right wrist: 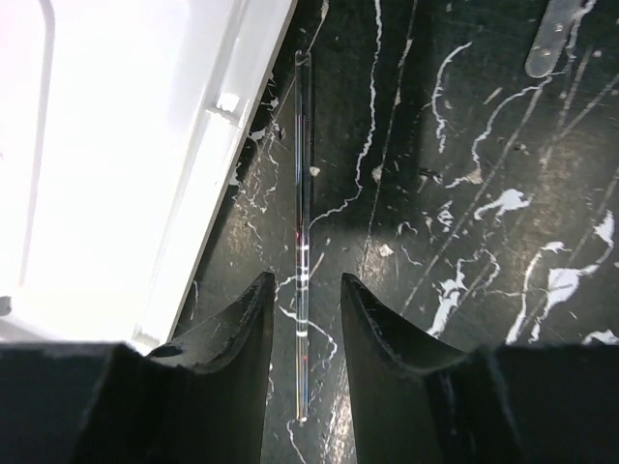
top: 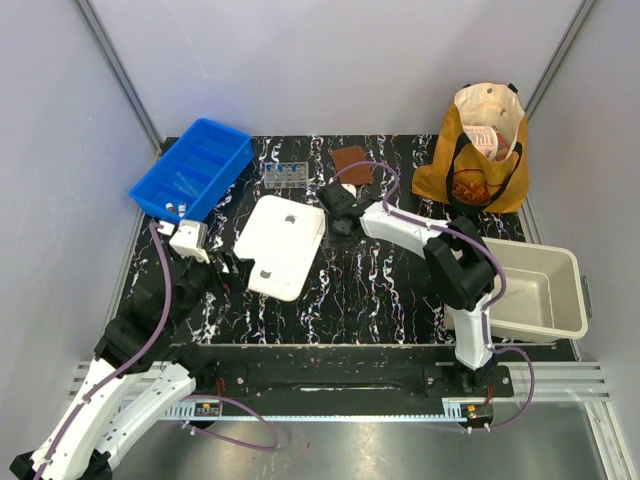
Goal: Organize the chemistry lab equipment
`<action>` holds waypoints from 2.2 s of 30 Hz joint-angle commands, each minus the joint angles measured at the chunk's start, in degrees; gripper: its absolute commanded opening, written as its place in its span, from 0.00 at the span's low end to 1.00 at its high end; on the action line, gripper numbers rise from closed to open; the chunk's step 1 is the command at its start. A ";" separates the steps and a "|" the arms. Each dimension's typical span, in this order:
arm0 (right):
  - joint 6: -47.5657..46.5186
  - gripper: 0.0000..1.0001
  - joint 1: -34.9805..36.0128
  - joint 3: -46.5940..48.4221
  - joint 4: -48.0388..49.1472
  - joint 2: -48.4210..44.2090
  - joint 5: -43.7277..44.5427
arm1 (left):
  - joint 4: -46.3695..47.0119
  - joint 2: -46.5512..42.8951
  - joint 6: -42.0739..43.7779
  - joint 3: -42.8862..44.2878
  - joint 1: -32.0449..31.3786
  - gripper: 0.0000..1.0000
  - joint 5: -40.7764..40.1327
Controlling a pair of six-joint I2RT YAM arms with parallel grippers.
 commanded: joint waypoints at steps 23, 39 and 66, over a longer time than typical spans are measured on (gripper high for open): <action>-0.44 0.27 4.60 2.09 0.08 5.60 8.78 | 1.95 -2.01 -0.60 0.25 -0.16 0.99 -1.23; 1.85 0.09 4.69 -6.34 0.08 -0.19 9.13 | 2.65 -1.93 -0.34 0.07 -0.16 0.99 -0.35; 6.42 0.05 2.50 -5.83 -1.23 -13.20 16.25 | 2.65 -1.84 -0.52 -0.10 0.01 0.99 -0.26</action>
